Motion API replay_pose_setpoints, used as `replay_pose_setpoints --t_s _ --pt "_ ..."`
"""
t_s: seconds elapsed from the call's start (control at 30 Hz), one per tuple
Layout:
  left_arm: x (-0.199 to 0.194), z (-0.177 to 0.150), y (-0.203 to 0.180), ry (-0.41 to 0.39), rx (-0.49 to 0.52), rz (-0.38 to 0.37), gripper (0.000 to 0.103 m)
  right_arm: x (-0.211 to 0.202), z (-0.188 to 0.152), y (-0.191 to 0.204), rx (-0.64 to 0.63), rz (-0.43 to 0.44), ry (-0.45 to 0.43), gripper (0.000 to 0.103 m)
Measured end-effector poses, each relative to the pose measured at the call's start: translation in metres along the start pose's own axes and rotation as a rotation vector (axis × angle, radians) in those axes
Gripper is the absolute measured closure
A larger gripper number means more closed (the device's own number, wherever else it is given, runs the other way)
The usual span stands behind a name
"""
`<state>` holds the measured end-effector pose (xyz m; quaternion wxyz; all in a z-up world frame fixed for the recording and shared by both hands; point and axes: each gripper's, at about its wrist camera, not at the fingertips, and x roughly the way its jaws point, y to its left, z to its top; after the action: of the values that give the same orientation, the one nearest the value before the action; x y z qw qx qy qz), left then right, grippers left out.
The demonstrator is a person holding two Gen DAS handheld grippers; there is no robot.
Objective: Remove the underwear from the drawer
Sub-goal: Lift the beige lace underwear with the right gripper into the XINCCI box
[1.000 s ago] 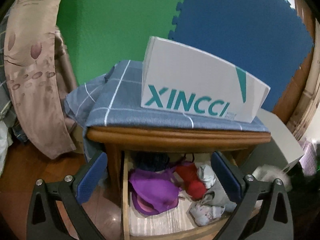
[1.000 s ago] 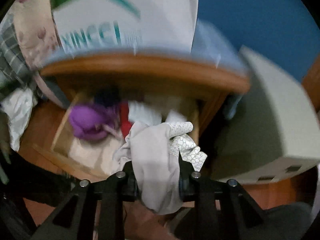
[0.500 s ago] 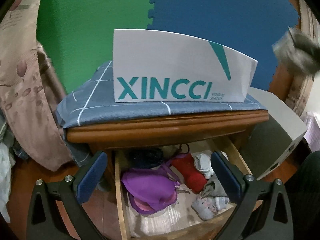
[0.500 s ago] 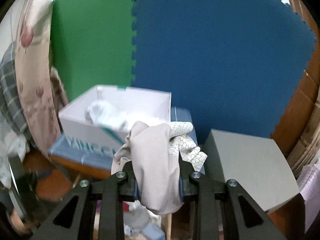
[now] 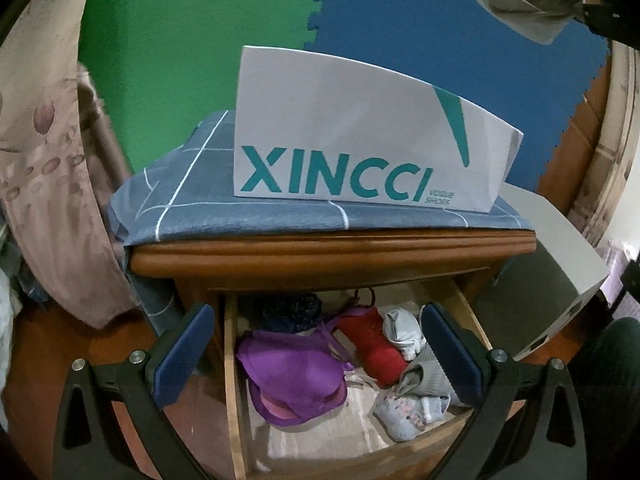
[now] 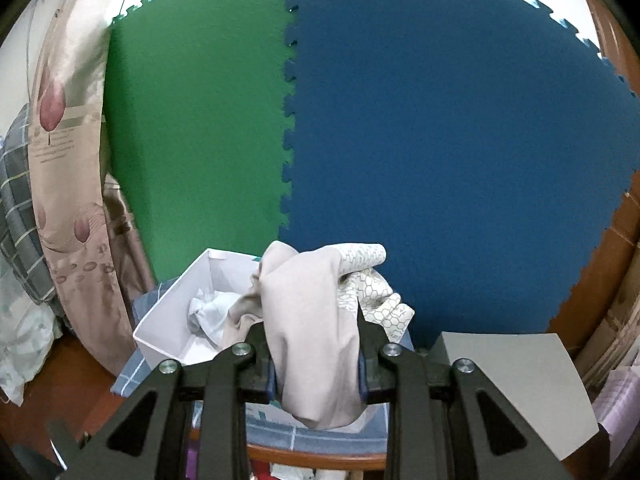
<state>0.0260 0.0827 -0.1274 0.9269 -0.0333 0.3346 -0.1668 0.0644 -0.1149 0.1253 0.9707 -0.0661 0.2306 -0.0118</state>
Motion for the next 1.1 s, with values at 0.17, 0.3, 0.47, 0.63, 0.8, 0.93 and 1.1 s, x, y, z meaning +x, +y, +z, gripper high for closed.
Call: replay_pose_setpoints --t_s 0.17,0.3,0.47,0.63,0.8,0.93,1.1 --pt "-0.002 0.002 0.004 -0.005 -0.019 -0.001 0.001 0.025 0.006 0.016 -0.049 -0.033 0.026 0.076" --pt "-0.001 0.003 0.006 -0.003 -0.032 -0.004 0.001 0.042 0.006 0.02 -0.061 -0.052 0.055 0.076" --pt "-0.004 0.005 0.007 -0.019 -0.043 0.005 0.001 0.069 0.003 0.021 -0.059 -0.078 0.101 0.075" --pt "-0.002 0.006 0.007 -0.013 -0.047 0.0 0.001 0.092 0.0 0.02 -0.066 -0.101 0.134 0.076" --pt "0.0 0.006 0.008 0.0 -0.053 0.002 0.001 0.111 -0.005 0.019 -0.066 -0.107 0.171 0.076" --pt "0.002 0.007 0.008 0.004 -0.065 -0.002 0.001 0.128 -0.012 0.02 -0.071 -0.103 0.213 0.076" --pt "0.003 0.007 0.01 0.013 -0.071 -0.001 0.001 0.149 -0.031 0.016 -0.037 -0.086 0.279 0.075"
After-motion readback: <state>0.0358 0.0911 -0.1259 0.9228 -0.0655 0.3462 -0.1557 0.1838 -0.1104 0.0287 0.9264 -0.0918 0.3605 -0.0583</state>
